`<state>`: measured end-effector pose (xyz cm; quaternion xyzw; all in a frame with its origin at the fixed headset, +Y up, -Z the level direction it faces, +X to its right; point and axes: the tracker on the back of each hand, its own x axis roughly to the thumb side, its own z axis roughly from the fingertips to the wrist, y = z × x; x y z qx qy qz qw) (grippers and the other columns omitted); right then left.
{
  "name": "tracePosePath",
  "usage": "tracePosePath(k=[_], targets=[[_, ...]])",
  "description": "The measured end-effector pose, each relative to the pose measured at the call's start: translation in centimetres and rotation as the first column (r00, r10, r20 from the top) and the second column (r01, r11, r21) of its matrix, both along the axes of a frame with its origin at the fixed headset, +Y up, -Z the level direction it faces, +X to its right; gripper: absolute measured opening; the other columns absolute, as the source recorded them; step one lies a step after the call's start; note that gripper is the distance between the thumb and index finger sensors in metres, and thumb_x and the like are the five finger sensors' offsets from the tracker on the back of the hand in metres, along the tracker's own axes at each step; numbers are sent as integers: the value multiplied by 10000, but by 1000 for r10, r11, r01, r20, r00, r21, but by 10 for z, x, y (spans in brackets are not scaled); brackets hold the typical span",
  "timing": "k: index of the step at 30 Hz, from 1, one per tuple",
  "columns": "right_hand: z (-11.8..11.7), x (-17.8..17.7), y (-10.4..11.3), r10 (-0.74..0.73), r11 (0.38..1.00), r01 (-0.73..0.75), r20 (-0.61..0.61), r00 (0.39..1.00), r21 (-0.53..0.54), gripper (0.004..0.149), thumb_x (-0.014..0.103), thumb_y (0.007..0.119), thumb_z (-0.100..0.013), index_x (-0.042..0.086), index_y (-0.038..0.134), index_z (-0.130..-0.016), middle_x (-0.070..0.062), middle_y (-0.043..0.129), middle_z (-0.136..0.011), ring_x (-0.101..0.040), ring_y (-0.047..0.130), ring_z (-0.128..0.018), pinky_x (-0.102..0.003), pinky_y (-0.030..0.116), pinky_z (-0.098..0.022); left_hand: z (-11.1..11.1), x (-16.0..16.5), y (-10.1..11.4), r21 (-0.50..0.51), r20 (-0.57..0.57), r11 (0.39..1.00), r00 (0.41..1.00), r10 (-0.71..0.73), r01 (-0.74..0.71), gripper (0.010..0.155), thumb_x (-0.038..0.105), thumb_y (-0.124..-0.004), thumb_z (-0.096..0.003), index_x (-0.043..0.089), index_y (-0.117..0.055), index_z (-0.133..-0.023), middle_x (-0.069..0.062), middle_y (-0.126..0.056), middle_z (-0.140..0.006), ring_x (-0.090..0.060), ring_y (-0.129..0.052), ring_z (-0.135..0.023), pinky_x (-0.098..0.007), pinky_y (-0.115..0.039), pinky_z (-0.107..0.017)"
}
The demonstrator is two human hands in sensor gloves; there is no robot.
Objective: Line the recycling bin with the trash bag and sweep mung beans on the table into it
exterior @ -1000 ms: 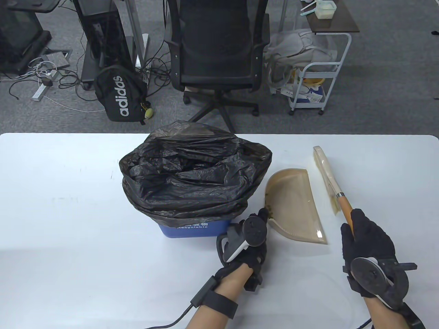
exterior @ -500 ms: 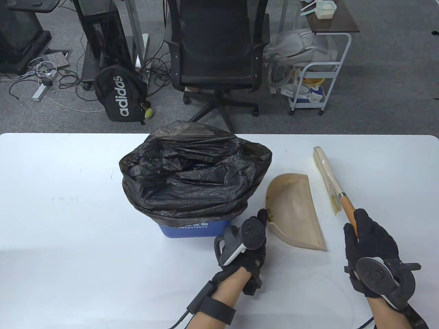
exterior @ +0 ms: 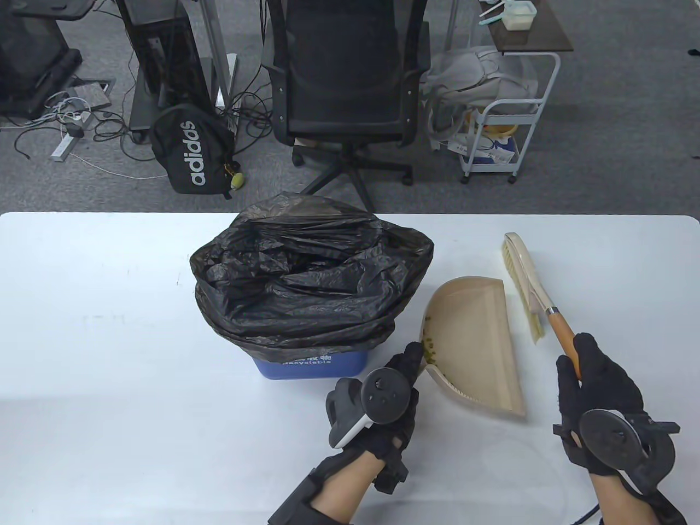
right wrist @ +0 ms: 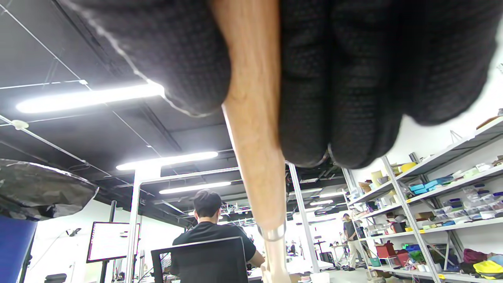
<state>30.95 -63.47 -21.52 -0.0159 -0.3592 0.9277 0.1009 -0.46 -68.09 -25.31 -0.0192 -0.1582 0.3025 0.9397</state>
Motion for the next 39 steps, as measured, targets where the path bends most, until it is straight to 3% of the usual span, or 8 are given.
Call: tracePosePath(k=[14, 20, 28, 39], targets=[[1, 0, 0, -15, 1000, 15, 9, 1000, -1, 535, 305, 853, -475, -40, 863, -884, -282, 1018, -664, -480, 1065, -550, -598, 872, -393, 32, -31, 68, 65, 36, 987, 989, 143, -145, 715, 124, -851, -489, 119, -530, -1128, -289, -779, -1062, -590, -854, -882, -740, -761, -572], [1, -1, -1, -11, 1000, 11, 11, 1000, -1, 535, 305, 853, -475, -39, 863, -884, -279, 1017, -667, -480, 1066, -549, -598, 872, -394, 34, -56, 106, 98, 27, 967, 972, 234, -235, 716, 128, -852, -491, 116, -531, -1131, -287, -784, -1062, -590, -854, -883, -736, -764, -573], [1, -4, -2, 5, 1000, -5, 7, 1000, -2, 535, 306, 852, -476, -39, 861, -885, -279, 1017, -667, -480, 1065, -551, -597, 872, -394, 26, -109, 155, 190, -87, 943, 952, 295, -275, 713, 126, -854, -494, 116, -537, -1133, -291, -783, -1063, -589, -854, -887, -741, -758, -576], [0, -10, -4, 29, 1000, -29, -2, 1000, -6, 535, 305, 851, -477, -39, 859, -887, -281, 1016, -669, -480, 1065, -551, -597, 873, -393, 3, -182, 170, 229, -274, 947, 919, 285, -225, 709, 121, -857, -492, 115, -549, -1130, -293, -789, -1058, -591, -852, -887, -758, -732, -587]])
